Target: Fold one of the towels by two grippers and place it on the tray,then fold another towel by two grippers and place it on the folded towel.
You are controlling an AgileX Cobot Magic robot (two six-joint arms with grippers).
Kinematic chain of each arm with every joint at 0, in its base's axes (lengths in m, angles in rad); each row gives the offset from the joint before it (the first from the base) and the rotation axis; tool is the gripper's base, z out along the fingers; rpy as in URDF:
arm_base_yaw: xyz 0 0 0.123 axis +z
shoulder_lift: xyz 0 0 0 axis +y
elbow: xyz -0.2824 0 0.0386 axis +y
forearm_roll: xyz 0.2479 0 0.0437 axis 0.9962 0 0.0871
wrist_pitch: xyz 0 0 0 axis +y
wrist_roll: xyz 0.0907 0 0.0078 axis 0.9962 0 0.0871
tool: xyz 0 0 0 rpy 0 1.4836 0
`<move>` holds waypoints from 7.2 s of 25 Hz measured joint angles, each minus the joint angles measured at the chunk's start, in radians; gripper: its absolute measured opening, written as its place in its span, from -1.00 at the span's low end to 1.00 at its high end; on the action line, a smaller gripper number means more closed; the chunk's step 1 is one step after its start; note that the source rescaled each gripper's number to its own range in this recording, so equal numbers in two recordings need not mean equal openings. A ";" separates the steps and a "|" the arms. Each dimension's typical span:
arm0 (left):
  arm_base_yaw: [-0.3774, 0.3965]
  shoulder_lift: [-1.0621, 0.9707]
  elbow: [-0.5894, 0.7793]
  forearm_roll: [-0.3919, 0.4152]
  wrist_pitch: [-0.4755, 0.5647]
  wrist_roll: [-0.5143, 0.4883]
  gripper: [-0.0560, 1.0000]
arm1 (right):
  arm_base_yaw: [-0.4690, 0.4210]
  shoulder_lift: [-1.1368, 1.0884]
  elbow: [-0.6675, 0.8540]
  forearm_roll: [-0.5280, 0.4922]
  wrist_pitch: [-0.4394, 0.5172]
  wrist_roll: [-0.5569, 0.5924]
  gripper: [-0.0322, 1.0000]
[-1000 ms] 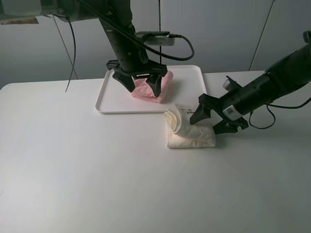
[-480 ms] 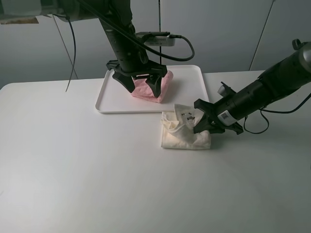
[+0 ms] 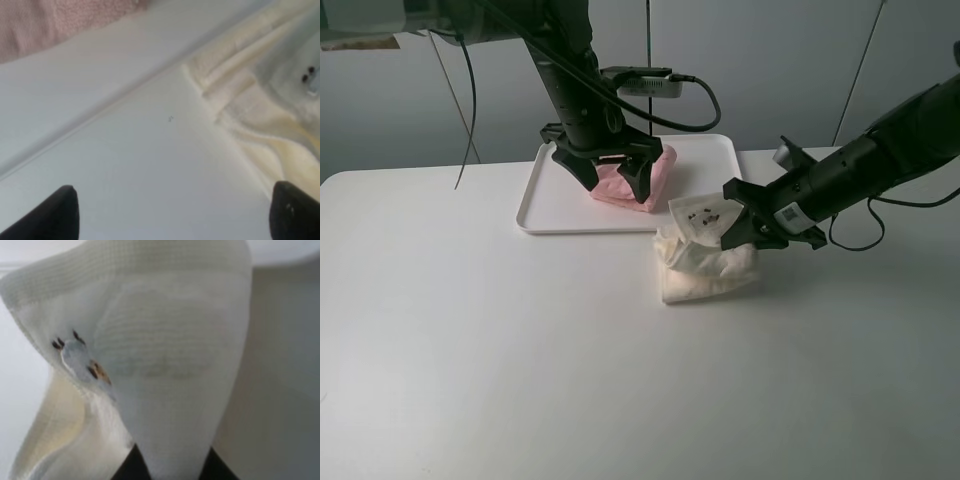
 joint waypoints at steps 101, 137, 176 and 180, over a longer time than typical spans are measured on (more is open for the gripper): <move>0.425 -1.867 1.351 0.219 -0.174 -0.097 0.98 | 0.109 -1.272 0.351 -1.092 0.171 0.744 1.00; 0.425 -2.250 1.464 0.209 -0.094 -0.093 0.98 | 0.109 -1.950 0.483 -1.099 0.396 0.720 1.00; 0.427 -2.250 1.464 0.218 -0.094 -0.073 0.98 | -0.261 -1.950 0.483 -1.070 0.396 0.720 1.00; 0.427 -2.250 1.464 0.218 -0.094 -0.073 0.98 | -0.260 -1.950 0.483 -1.063 0.396 0.712 1.00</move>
